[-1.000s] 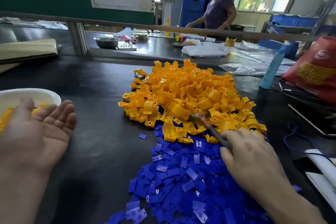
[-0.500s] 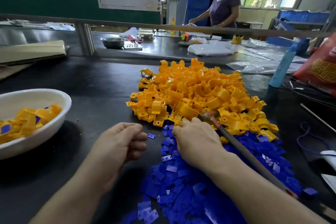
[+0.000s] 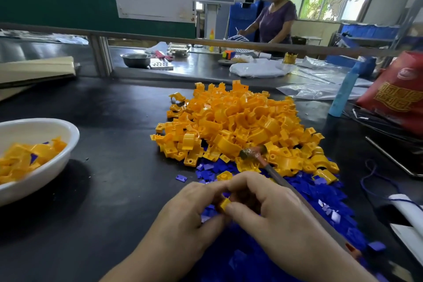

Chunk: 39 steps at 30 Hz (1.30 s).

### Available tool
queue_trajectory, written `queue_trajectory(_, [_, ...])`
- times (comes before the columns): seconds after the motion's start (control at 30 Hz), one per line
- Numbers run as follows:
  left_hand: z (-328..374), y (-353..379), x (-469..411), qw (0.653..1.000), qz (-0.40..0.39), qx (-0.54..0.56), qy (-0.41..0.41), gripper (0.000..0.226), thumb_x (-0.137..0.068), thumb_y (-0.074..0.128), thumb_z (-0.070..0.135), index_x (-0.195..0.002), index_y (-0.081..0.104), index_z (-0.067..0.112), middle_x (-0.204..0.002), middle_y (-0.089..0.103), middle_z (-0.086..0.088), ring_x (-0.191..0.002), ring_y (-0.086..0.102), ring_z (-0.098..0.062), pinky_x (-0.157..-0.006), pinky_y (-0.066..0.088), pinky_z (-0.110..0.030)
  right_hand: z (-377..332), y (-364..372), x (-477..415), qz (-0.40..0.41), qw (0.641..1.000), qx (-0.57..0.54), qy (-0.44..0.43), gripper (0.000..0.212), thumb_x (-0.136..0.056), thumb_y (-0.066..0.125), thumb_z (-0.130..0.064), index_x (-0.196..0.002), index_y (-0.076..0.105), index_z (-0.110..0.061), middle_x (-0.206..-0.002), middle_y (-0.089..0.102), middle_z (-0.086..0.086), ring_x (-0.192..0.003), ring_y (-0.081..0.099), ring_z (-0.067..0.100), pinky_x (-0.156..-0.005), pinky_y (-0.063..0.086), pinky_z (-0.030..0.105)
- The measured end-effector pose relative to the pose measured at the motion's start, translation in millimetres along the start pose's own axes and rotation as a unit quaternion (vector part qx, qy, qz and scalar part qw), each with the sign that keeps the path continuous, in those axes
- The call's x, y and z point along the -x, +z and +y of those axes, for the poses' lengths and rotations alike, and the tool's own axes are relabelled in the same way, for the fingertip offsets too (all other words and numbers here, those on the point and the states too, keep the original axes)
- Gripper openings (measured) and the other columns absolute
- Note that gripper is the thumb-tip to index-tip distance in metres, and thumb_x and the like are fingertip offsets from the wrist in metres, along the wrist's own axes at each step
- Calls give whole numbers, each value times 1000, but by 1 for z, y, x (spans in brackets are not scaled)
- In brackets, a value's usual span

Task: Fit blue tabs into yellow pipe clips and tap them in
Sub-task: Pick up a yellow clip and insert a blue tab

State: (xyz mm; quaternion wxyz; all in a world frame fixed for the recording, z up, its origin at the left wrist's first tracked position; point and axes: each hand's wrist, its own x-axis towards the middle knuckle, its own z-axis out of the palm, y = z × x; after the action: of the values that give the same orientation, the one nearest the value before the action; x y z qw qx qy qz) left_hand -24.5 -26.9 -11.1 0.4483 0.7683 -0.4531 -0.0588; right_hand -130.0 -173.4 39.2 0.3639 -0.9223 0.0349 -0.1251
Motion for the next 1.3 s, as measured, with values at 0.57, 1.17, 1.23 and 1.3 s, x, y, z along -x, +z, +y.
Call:
queue_trajectory(0.57, [-6,5,-7,921,-4,256,-292,20,-70,80,32,-89,73,33,-84,76,2,-76,74,-19,-65,58,-35,39,10,9,-65,936,340,55,25,-96,36,-48,-109,53,-35,-100,55,-10,-86,58,13,-69,52,34])
queue_trajectory(1.17, [1,9,-3,937,-11,265,-227,53,-55,74,49,-105,67,30,-94,77,-2,-84,74,-18,-65,56,-26,28,4,13,45,998,-32,26,11,-87,57,-42,-87,64,-34,-70,67,-13,-58,63,1,-55,50,13])
queue_trajectory(1.23, [4,9,-2,937,-14,272,-217,54,-56,75,48,-105,67,28,-92,77,-2,-82,74,-16,-59,54,-19,28,6,13,31,998,-51,15,9,-89,54,-39,-90,62,-35,-72,67,-8,-60,65,5,-56,53,17])
queue_trajectory(1.3, [6,9,-2,936,-16,281,-212,54,-56,75,46,-106,67,26,-91,77,-3,-81,74,-16,-58,54,-17,28,9,13,30,999,-27,-10,9,-93,52,-36,-94,60,-36,-78,64,-10,-67,63,6,-61,53,22])
